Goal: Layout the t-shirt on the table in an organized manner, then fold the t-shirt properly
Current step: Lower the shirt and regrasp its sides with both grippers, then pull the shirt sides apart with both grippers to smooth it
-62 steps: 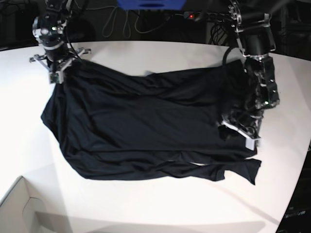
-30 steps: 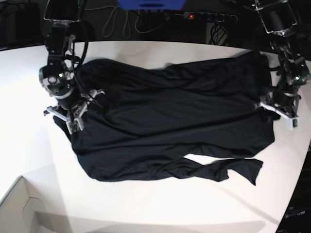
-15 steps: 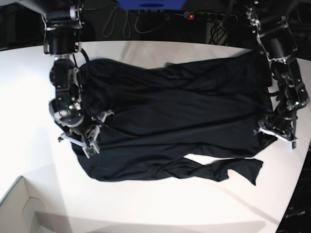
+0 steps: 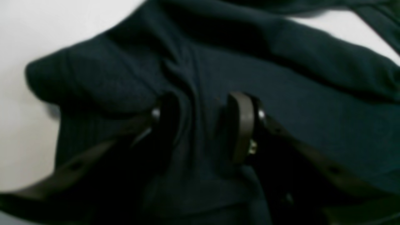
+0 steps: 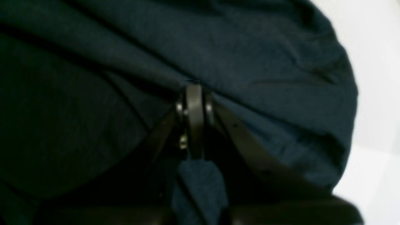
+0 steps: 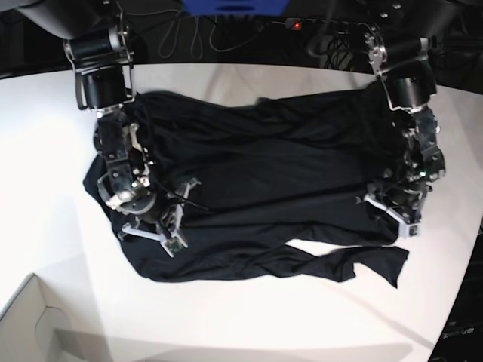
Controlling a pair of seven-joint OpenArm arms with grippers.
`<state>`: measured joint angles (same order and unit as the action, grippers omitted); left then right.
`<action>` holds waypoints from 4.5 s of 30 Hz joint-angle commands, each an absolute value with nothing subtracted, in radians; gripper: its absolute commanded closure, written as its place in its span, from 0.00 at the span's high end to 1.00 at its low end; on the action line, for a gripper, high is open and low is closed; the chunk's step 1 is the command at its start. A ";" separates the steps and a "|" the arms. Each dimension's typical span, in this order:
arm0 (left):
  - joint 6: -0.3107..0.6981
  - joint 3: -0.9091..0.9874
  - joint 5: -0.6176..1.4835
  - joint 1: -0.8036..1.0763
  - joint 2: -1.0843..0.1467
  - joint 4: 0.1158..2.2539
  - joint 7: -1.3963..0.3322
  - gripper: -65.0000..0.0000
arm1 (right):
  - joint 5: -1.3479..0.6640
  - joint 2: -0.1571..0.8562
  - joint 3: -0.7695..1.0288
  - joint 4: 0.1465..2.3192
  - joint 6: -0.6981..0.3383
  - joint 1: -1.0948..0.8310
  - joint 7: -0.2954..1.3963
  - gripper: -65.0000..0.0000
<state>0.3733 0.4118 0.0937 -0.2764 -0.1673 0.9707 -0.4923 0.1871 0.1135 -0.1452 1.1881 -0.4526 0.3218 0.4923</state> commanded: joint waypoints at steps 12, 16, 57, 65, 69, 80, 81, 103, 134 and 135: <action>0.383 0.234 0.101 -0.035 -0.110 1.328 -0.545 0.40 | 0.179 0.143 -0.134 1.210 -0.452 0.363 0.470 0.00; 0.383 0.171 0.101 0.005 -0.116 1.432 -0.545 0.40 | 0.179 0.143 -0.134 1.213 -0.452 0.361 0.470 0.00; 0.377 0.447 0.097 -0.058 -0.048 1.325 -0.538 0.40 | 0.180 0.148 -0.133 1.237 -0.452 0.288 0.475 0.00; 0.381 0.447 0.099 -0.122 -0.053 1.193 -0.538 0.07 | 0.180 0.148 -0.133 1.237 -0.452 0.268 0.475 0.00; 0.381 0.450 0.101 -0.130 -0.054 1.191 -0.538 0.02 | 0.182 0.163 -0.133 1.239 -0.452 0.262 0.475 0.00; 0.377 0.447 0.090 -0.255 -0.156 1.317 -0.538 0.00 | 0.180 0.174 -0.133 1.239 -0.452 0.259 0.475 0.00; 0.377 0.447 0.090 -0.272 -0.163 1.317 -0.539 0.00 | 0.180 0.174 -0.133 1.239 -0.452 0.249 0.476 0.00; 0.374 0.455 0.031 -0.268 -0.219 1.294 -0.544 0.55 | 0.180 0.216 -0.133 1.340 -0.452 0.199 0.476 0.00; 0.383 0.524 0.013 -0.024 -0.209 1.247 -0.538 0.52 | 0.179 0.170 -0.137 0.631 -0.452 0.653 0.282 0.00; 0.383 0.524 0.013 -0.019 -0.211 1.254 -0.539 0.52 | 0.180 0.171 -0.134 0.591 -0.449 0.661 0.248 0.00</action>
<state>0.3870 0.5220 0.0250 -0.0200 -0.2016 1.2446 -0.5209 0.1696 0.1684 -0.1352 0.5835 -0.4488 0.6315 0.2176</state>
